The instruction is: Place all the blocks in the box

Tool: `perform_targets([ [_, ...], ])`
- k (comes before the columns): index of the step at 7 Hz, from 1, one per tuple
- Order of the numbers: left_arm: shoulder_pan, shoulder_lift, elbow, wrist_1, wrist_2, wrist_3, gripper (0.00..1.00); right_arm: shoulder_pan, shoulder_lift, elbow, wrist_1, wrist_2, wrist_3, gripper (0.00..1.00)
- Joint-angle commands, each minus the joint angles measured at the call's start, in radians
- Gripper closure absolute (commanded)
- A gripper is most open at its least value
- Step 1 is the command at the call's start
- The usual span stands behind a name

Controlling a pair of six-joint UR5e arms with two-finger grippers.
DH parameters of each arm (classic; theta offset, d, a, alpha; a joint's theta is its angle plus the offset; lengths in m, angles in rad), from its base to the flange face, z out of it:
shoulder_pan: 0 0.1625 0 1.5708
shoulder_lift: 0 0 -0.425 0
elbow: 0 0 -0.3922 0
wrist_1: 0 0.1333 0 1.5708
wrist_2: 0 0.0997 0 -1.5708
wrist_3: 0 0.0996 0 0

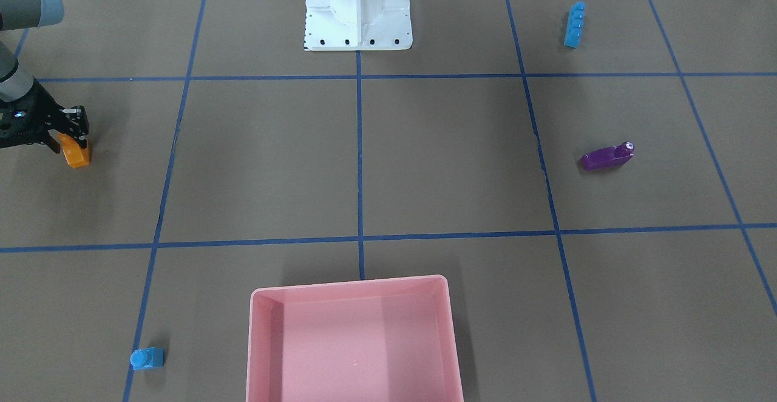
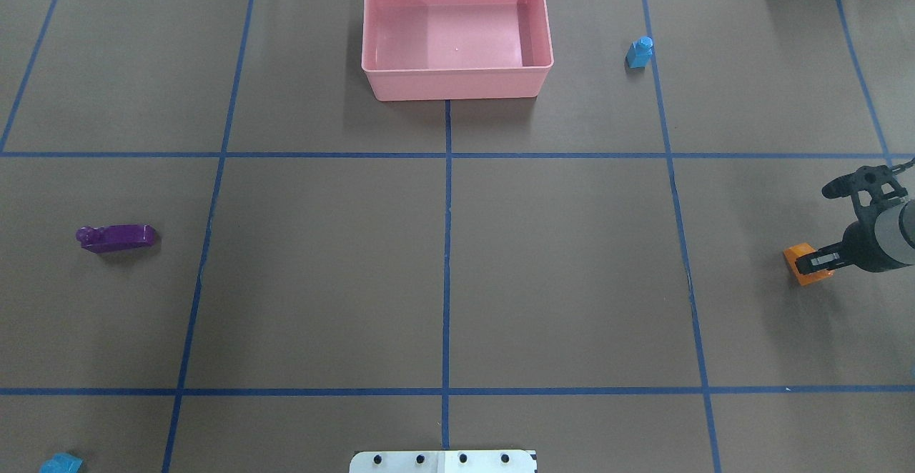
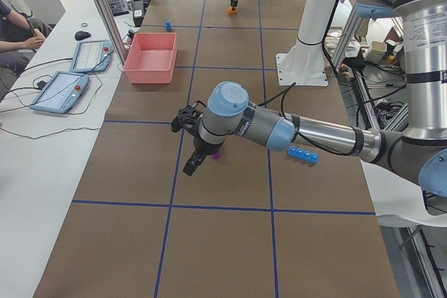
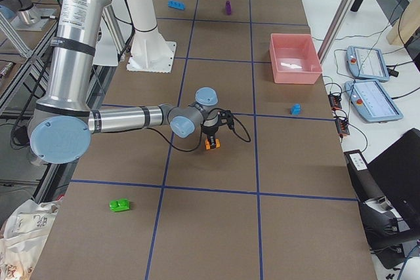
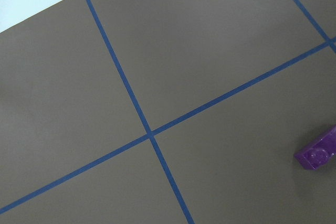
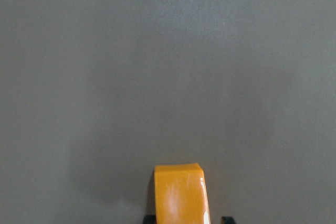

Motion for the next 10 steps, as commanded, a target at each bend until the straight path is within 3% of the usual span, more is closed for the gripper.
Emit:
perform_targets([
  [1,0.000,0.000,0.000,0.000,0.000,0.000,0.00,-0.002,0.002,0.038,0.000,-0.001,-0.002,1.00],
  [3,0.000,0.000,0.000,0.000,0.000,0.000,0.00,0.018,0.026,0.167,0.000,0.003,0.014,1.00],
  [5,0.000,0.000,0.000,0.000,0.001,0.000,0.00,0.116,0.251,0.146,-0.009,0.005,0.149,1.00],
  [7,0.000,-0.002,0.002,0.000,0.001,-0.002,0.00,0.121,0.528,0.003,-0.040,0.006,0.285,1.00],
  [9,0.000,-0.002,0.000,0.000,0.001,-0.003,0.00,0.115,0.838,-0.203,-0.220,0.002,0.302,1.00],
  [10,0.000,-0.002,0.000,0.000,0.001,-0.003,0.00,0.110,0.927,-0.305,-0.229,-0.001,0.311,1.00],
])
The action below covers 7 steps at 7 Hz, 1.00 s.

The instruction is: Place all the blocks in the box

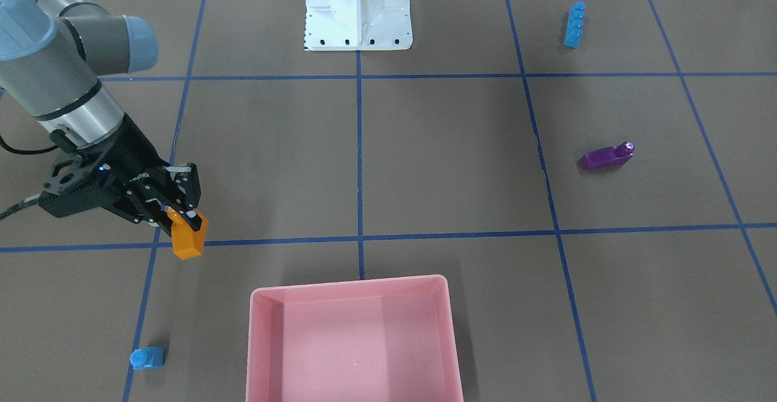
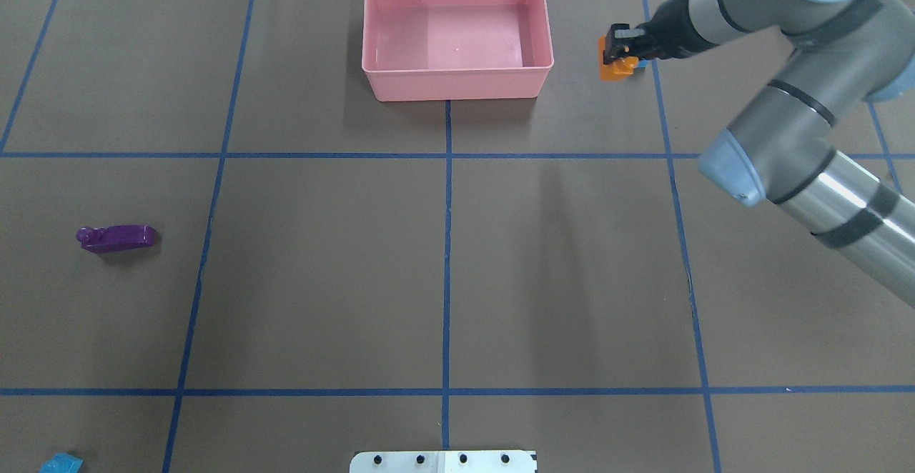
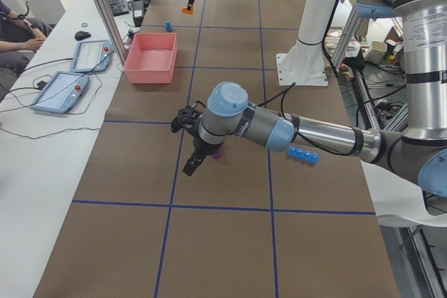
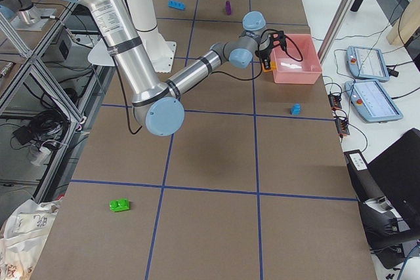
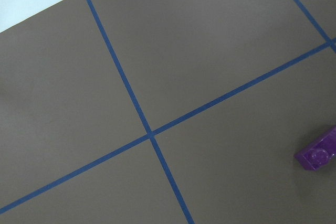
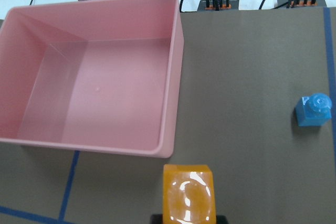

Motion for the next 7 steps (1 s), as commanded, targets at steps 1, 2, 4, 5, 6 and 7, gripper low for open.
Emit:
perform_targets([
  [1,0.000,0.000,-0.001,0.000,0.000,0.000,0.00,-0.011,0.258,-0.278,-0.044,-0.013,0.025,1.00],
  [2,0.000,0.000,-0.001,0.000,0.000,-0.002,0.00,-0.023,0.376,-0.440,-0.046,-0.048,0.030,1.00],
  [4,0.000,0.000,-0.001,0.000,0.000,-0.002,0.00,-0.040,0.514,-0.656,-0.041,-0.132,0.036,1.00],
  [5,0.000,-0.002,-0.001,0.000,0.000,-0.002,0.00,-0.063,0.567,-0.766,-0.039,-0.172,0.035,1.00],
  [6,0.000,-0.005,0.001,0.000,0.000,-0.002,0.00,-0.106,0.567,-0.802,-0.041,-0.264,0.035,1.00],
  [7,0.000,-0.009,0.001,0.000,0.000,-0.003,0.00,-0.124,0.567,-0.840,-0.044,-0.295,0.027,1.00],
])
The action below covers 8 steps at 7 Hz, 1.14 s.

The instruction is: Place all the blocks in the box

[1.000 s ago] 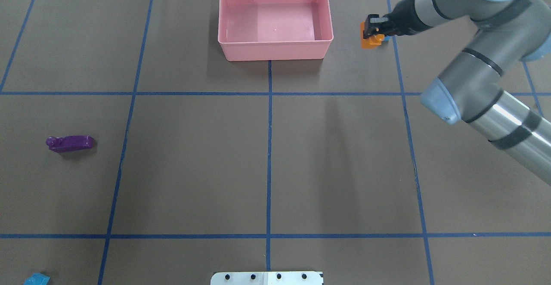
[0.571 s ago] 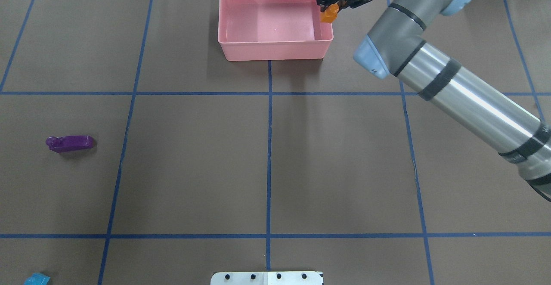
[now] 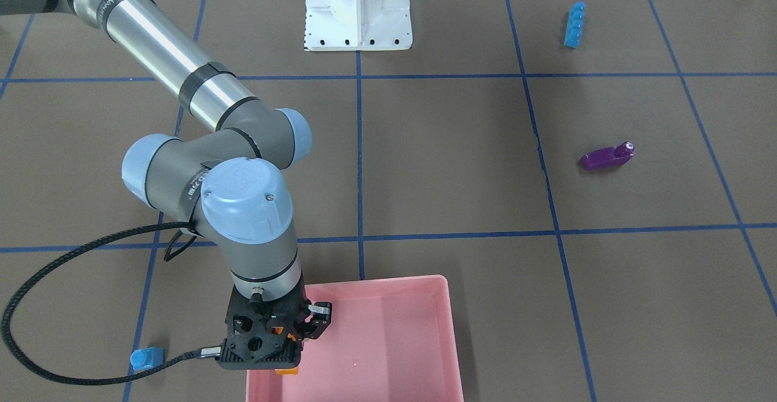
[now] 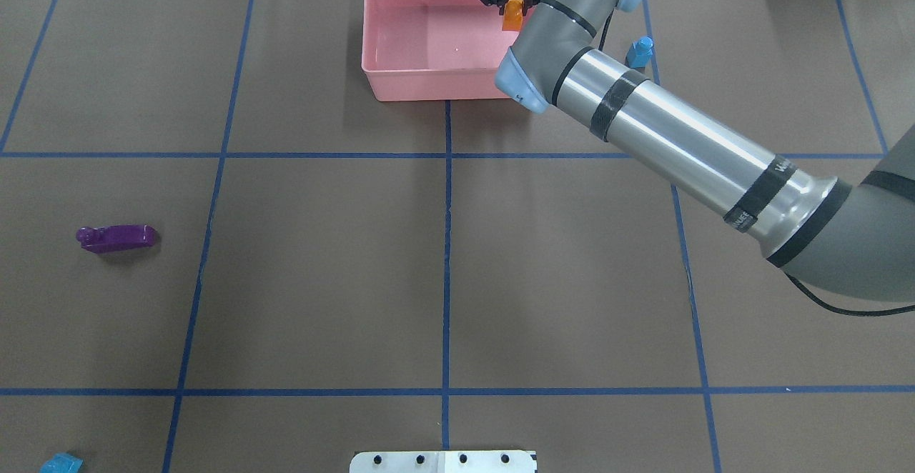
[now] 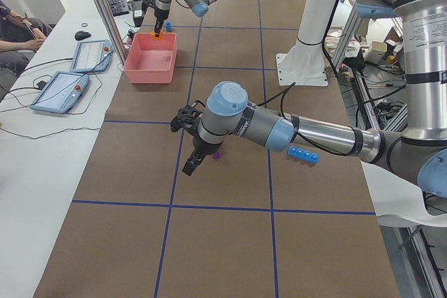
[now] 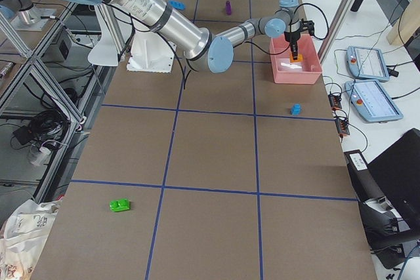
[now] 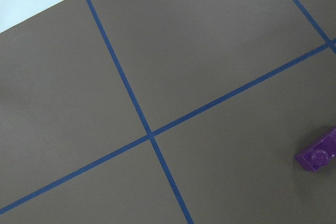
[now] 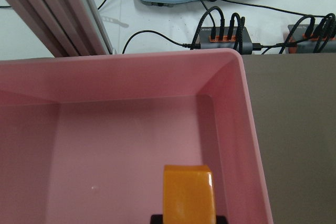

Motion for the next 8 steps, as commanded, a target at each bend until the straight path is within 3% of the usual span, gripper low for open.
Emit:
perform_targets([
  [1,0.000,-0.006,-0.001,0.000,0.000,-0.001,0.00,-0.035,0.008,-0.080,-0.006,-0.061,-0.010,1.00],
  [2,0.000,-0.008,-0.002,0.000,0.000,-0.001,0.00,-0.036,0.010,-0.088,-0.006,-0.062,-0.010,0.41],
  [3,0.000,-0.008,-0.004,0.000,0.000,-0.001,0.00,-0.041,0.010,-0.088,-0.009,-0.068,0.002,0.08],
  [4,0.000,-0.008,-0.004,0.000,0.000,-0.001,0.00,-0.041,0.014,-0.085,-0.033,-0.072,0.000,0.01],
  [5,0.000,-0.009,-0.004,0.000,0.000,-0.001,0.00,-0.038,0.039,-0.067,-0.106,-0.069,-0.009,0.01],
  [6,0.000,-0.009,-0.018,-0.002,0.000,0.000,0.00,-0.024,0.043,-0.005,-0.200,-0.050,-0.013,0.01],
  [8,0.000,0.003,-0.009,-0.101,0.000,-0.004,0.00,0.042,0.033,0.207,-0.422,0.095,-0.125,0.00],
])
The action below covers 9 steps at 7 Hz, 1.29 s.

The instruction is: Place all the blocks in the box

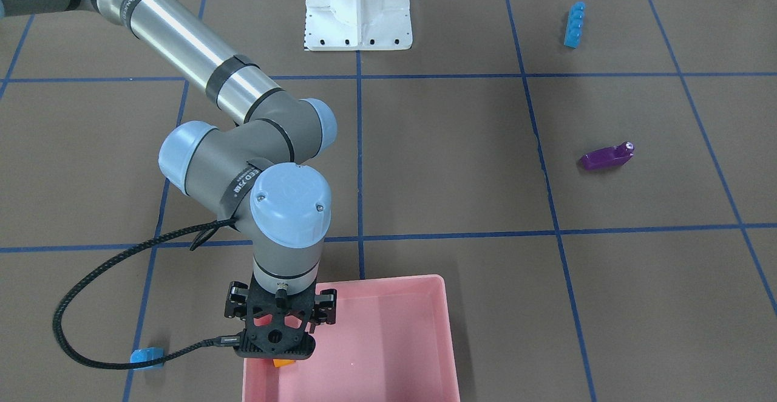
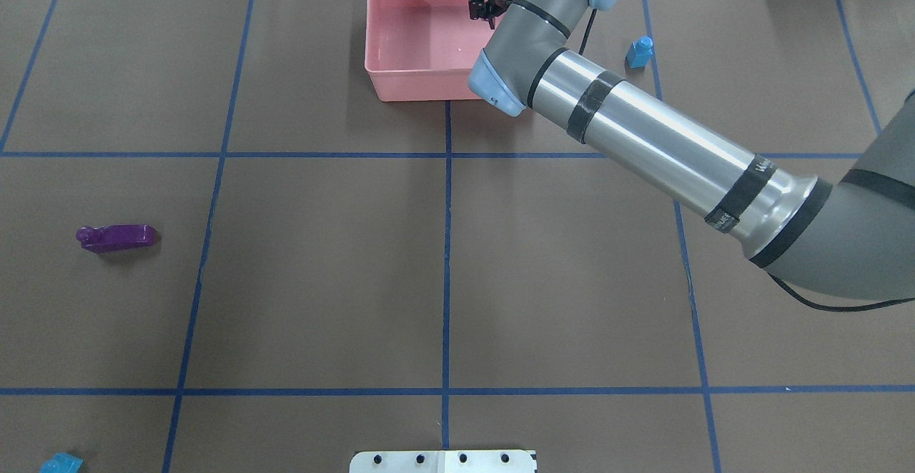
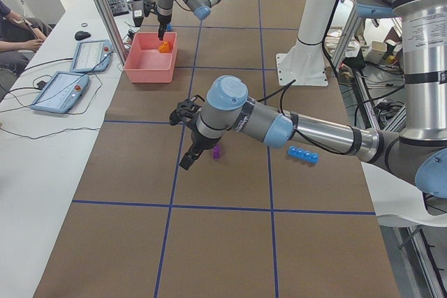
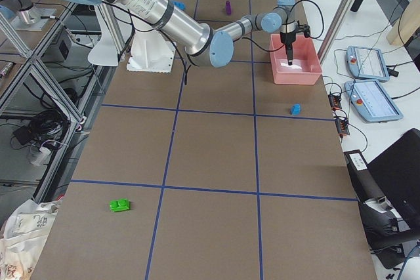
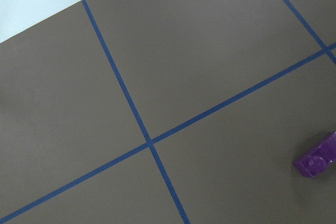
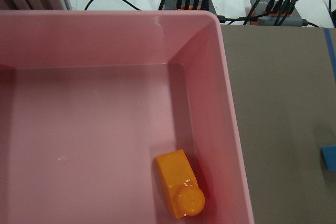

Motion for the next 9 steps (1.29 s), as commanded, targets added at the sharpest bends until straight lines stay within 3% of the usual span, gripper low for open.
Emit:
perform_targets([
  [1,0.005,0.010,0.003,-0.079,-0.002,-0.038,0.00,0.052,-0.030,0.259,-0.261,0.092,-0.136,0.00],
  [2,0.030,0.008,-0.003,-0.094,-0.006,-0.035,0.00,0.071,-0.112,0.407,-0.307,0.131,-0.163,0.00],
  [4,0.205,0.007,0.016,-0.137,-0.043,-0.052,0.00,0.152,-0.449,0.789,-0.309,0.252,-0.230,0.00],
  [5,0.268,0.010,0.021,-0.139,-0.034,-0.051,0.00,0.195,-0.602,0.926,-0.309,0.258,-0.305,0.00],
  [7,0.397,0.010,0.030,-0.178,0.004,-0.046,0.00,0.276,-0.809,1.071,-0.310,0.275,-0.461,0.00],
  [9,0.600,-0.007,0.056,-0.186,0.153,-0.046,0.00,0.299,-0.935,1.159,-0.306,0.278,-0.523,0.00],
])
